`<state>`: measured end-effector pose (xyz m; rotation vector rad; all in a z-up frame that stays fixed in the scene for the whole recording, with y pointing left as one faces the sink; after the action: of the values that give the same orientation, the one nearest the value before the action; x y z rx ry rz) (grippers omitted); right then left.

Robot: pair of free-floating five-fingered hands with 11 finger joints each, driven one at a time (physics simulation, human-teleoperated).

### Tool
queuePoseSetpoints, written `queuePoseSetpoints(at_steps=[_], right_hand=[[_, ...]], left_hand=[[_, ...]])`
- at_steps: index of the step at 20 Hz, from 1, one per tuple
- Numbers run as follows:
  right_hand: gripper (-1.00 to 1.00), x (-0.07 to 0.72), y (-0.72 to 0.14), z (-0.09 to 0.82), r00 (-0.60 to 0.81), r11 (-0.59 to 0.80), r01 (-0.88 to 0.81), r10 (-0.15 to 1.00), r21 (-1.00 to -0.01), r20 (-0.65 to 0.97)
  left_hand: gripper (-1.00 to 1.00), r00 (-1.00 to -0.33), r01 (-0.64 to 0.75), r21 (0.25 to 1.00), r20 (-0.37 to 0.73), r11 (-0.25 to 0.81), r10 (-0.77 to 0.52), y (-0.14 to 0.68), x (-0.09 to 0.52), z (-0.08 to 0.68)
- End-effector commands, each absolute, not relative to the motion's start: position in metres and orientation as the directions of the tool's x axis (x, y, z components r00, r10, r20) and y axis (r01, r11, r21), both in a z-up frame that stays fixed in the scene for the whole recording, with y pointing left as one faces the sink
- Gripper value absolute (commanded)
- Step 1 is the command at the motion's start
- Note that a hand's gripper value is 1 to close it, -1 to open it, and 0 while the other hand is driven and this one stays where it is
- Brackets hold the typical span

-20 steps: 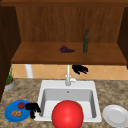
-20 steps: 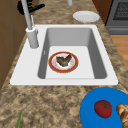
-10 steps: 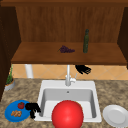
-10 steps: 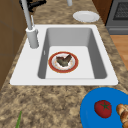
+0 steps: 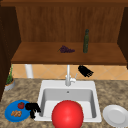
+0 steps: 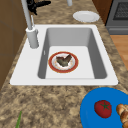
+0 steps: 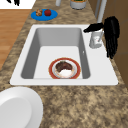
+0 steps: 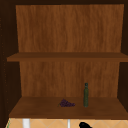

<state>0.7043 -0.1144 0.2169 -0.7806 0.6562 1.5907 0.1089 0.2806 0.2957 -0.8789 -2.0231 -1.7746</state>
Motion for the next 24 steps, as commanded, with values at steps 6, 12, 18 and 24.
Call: queuePoseSetpoints(at_steps=[6,12,18,24], right_hand=[[-1.0,0.657,-0.117,0.204,-0.059,-0.177,-0.977,0.762,-0.119,-0.645],[-1.0,0.636,-0.121,0.202,-0.042,-0.143,-0.983,0.789,-0.117,-0.613],[-1.0,0.61,-0.125,0.198,-0.071,-0.183,-0.971,0.832,-0.153,-0.55],[-1.0,0.573,-0.126,0.188,-0.129,-0.229,-0.958,0.881,-0.173,-0.454]], left_hand=[[0.0,-0.764,0.625,0.78,0.598,0.045,0.242,0.281,0.109,0.296],[0.0,-0.764,0.625,0.78,0.598,0.045,0.242,0.281,0.109,0.296],[0.0,-0.764,0.625,0.78,0.598,0.045,0.242,0.281,0.109,0.296],[0.0,-0.764,0.625,0.78,0.598,0.045,0.242,0.281,0.109,0.296]])
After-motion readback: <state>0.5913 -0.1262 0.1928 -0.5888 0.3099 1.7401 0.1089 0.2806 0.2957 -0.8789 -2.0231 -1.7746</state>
